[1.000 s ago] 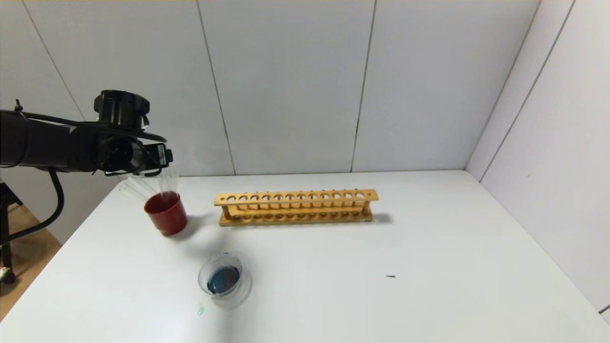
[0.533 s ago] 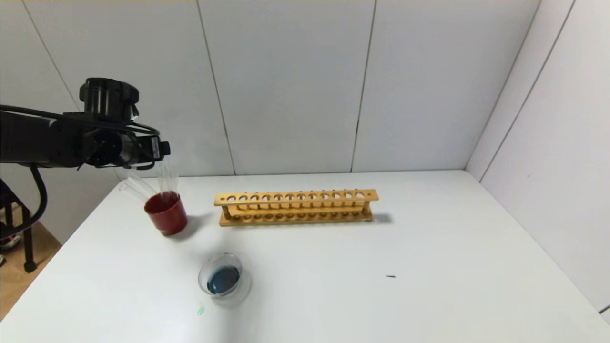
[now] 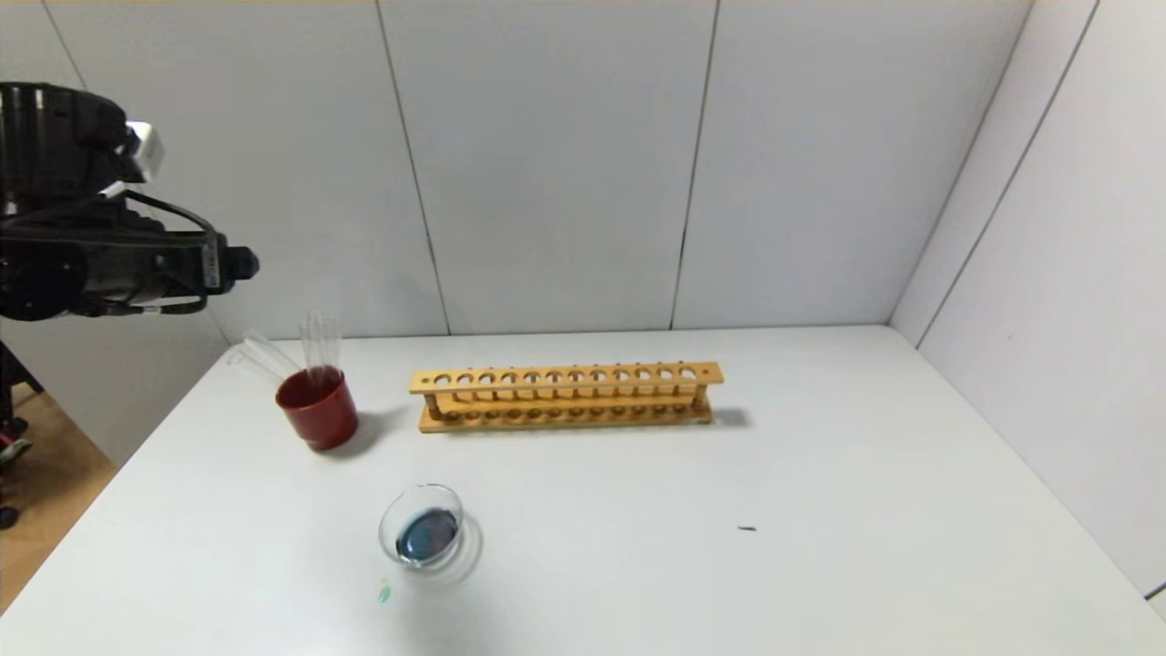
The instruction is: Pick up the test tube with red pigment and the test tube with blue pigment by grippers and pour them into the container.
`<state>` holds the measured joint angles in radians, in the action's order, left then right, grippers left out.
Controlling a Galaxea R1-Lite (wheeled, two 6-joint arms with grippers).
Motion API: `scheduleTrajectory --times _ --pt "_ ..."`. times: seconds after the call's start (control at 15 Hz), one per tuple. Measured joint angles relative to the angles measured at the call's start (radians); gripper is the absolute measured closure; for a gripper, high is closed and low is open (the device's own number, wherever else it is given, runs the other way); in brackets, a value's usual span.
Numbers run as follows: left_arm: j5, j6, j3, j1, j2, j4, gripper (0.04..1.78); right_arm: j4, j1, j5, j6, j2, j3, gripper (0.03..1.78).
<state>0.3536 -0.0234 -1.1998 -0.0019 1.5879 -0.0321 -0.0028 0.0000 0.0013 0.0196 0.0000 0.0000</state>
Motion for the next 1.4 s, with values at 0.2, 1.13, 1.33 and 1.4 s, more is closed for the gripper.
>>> scheduleTrajectory --times 0.2,1.13,1.33,1.4 --pt "0.000 0.044 0.056 0.054 -0.143 0.025 0.07 0.000 0.000 0.000 0.000 0.000 0.000 0.10" --pt "-0.156 0.053 0.231 0.193 -0.844 0.511 0.07 0.000 0.000 0.000 0.000 0.000 0.000 0.10" --pt "-0.164 0.051 0.304 0.122 -0.968 0.529 0.07 0.000 0.000 0.000 0.000 0.000 0.000 0.10" --pt "-0.157 0.049 0.320 0.089 -1.003 0.539 0.07 0.000 0.000 0.000 0.000 0.000 0.000 0.10"
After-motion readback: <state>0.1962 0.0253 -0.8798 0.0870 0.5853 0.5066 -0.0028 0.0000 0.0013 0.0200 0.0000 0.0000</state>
